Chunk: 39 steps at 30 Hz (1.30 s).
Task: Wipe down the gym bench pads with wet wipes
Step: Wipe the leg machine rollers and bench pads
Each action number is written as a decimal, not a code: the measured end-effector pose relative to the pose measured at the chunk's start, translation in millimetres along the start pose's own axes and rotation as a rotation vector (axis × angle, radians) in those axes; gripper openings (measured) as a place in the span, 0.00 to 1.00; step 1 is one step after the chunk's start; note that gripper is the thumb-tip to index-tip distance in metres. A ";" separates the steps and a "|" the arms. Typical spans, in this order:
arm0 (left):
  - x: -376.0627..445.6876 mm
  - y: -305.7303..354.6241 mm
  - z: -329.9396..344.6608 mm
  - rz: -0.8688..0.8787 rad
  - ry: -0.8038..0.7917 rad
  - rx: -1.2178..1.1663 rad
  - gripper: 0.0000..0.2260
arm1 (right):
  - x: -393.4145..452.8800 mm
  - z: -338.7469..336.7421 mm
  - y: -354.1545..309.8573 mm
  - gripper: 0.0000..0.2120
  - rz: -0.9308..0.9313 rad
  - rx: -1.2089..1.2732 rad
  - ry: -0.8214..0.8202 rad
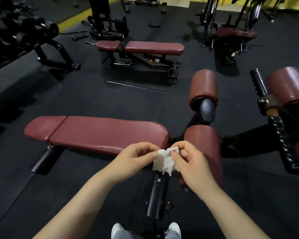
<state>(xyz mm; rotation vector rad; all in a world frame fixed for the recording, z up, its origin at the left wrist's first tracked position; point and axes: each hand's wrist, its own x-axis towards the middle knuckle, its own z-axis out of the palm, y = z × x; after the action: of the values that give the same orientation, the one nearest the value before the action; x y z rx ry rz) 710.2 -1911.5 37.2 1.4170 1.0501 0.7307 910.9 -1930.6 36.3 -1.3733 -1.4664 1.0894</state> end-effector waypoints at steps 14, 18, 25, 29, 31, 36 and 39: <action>-25.2 -21.8 -130.8 -0.002 0.032 -0.013 0.05 | 11.9 129.0 -33.9 0.11 0.337 0.673 -0.095; -20.3 -26.5 -139.5 0.007 -0.003 -0.003 0.04 | 18.7 137.8 -37.3 0.08 0.354 0.574 -0.007; 7.2 -19.4 -140.0 0.072 -0.086 -0.130 0.02 | 40.9 134.5 -42.4 0.15 0.414 0.761 0.017; 40.0 -11.3 -141.5 0.078 -0.142 -0.116 0.04 | 57.9 125.1 -41.0 0.14 0.411 0.692 -0.034; 61.5 -7.6 -139.0 0.070 -0.152 -0.083 0.03 | 69.1 116.7 -37.1 0.10 0.410 0.648 0.032; 116.8 -0.1 -121.1 0.047 -0.143 0.004 0.05 | 101.8 91.9 -22.3 0.10 0.392 0.844 0.296; 144.6 1.9 -110.8 0.045 -0.178 0.036 0.04 | 117.0 80.3 -20.5 0.12 0.359 0.891 0.356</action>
<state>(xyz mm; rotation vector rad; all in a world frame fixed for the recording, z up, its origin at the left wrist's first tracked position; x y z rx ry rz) 669.3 -1734.0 33.9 1.5118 0.8996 0.6081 821.5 -1818.5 34.8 -1.0897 -0.3661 1.3910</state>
